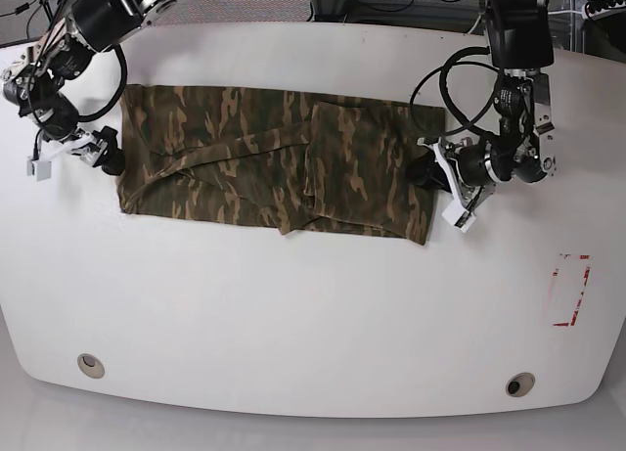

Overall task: Fold the T-shirt properly
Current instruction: 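Reposition the right gripper onto the strip's other end and grasp it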

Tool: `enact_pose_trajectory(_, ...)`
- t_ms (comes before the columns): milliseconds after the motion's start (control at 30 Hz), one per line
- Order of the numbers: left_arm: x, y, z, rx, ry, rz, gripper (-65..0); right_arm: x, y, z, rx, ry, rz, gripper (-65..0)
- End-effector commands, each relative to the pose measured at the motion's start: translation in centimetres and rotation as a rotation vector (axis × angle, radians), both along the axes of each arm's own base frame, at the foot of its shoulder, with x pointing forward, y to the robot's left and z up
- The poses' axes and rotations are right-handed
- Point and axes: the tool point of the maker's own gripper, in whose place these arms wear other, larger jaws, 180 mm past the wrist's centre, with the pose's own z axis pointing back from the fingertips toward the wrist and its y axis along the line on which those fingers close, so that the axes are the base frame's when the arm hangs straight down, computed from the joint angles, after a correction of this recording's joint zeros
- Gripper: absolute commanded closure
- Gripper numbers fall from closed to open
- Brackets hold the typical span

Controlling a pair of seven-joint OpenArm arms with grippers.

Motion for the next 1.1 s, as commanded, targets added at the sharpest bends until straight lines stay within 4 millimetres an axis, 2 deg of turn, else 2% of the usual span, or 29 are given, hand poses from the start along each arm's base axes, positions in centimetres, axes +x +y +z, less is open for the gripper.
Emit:
enact_pose_trajectory(0, -1.1, 1.9, -1.5, 0.112, 0.070, -0.013, -12.1, 0.1, -0.1, 0.5, 0.011, -0.037, -0.001, -64.4)
enact_pose_trajectory(100, -1.1, 1.8, -1.5, 0.111, 0.070, -0.013, -12.1, -0.4, 0.7, -0.2, 0.032, -0.025, 0.008, -64.4)
enact_pose_trajectory(267, -1.1, 1.7, -1.5, 0.108, 0.070, -0.013, -12.1, -0.7, 4.4, -1.9, 0.076, 0.011, 0.077, -64.4)
enact_pose_trajectory(333, -1.1, 1.7, -1.5, 0.108, 0.070, -0.013, -12.1, -0.6, 5.2, -1.9, 0.077, 0.008, 0.094, -64.4)
enact_pose_trajectory(367, -1.1, 1.7, -1.5, 0.108, 0.070, -0.013, -12.1, -0.3, 6.6, -2.0, 0.087, 0.004, 0.116, -64.4)
enact_pose_trajectory(500, -1.2, 1.7, -1.5, 0.108, 0.071, -0.013, -12.1, 0.4, 9.3, -1.7, 0.096, -0.014, 0.166, -64.4)
enact_pose_trajectory(633, -1.2, 1.7, -1.5, 0.108, 0.071, -0.013, -12.1, 1.1, 11.0, -1.5, 0.104, -0.029, 0.202, -64.4)
enact_pose_trajectory(867, -1.7, 1.7, -1.9, 0.107, 0.083, -0.014, -12.1, 3.0, 12.3, -0.5, 0.104, -0.083, 0.230, -64.2)
enact_pose_trajectory(967, -1.8, 1.7, -1.9, 0.108, 0.083, -0.014, -12.1, 3.6, 13.0, -0.2, 0.100, -0.106, 0.252, -61.0)
enact_pose_trajectory(1067, -1.8, 1.7, -1.9, 0.108, 0.083, -0.014, -12.1, 3.9, 13.5, 0.0, 0.098, -0.119, 0.265, -49.8)
